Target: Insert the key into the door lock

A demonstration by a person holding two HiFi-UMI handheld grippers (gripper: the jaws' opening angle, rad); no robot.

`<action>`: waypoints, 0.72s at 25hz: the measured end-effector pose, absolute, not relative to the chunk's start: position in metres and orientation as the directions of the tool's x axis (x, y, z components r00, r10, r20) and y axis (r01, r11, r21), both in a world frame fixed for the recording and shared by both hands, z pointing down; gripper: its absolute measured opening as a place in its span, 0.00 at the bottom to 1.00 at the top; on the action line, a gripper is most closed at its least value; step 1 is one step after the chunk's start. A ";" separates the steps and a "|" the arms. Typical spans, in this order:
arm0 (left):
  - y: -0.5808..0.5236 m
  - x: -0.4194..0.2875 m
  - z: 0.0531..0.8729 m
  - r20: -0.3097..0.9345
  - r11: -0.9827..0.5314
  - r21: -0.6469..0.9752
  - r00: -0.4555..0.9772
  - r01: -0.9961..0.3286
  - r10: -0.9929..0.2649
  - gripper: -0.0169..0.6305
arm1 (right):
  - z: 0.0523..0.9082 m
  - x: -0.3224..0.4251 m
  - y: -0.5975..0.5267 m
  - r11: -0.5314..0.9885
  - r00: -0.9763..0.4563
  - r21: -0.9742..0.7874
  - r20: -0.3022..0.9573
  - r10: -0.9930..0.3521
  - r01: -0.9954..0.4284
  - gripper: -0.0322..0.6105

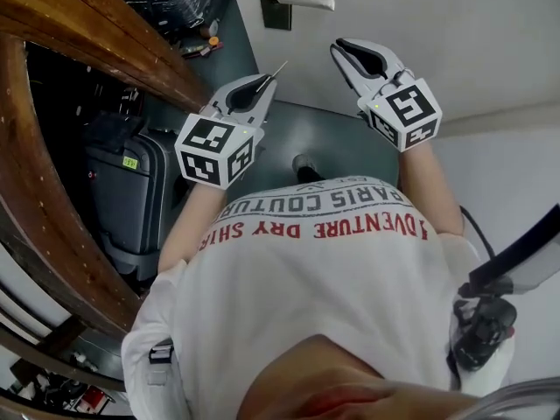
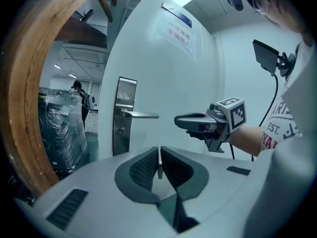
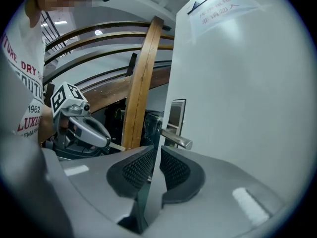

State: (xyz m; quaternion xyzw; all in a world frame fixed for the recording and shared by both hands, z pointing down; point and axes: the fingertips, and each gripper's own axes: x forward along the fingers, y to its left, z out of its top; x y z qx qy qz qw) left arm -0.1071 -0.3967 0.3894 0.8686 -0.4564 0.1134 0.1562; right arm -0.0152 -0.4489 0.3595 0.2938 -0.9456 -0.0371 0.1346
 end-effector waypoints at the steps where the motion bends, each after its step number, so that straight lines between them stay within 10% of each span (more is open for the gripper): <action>1: -0.403 -0.108 0.393 0.344 -0.529 0.171 0.553 -0.831 -0.759 0.06 | 0.360 -0.016 -0.460 0.826 -0.795 0.143 0.225 -0.563 -0.545 0.08; 18: -0.416 -0.124 0.409 0.329 -0.469 0.314 0.558 -0.825 -0.762 0.06 | 0.353 -0.032 -0.539 0.796 -0.768 0.173 0.209 -0.605 -0.580 0.35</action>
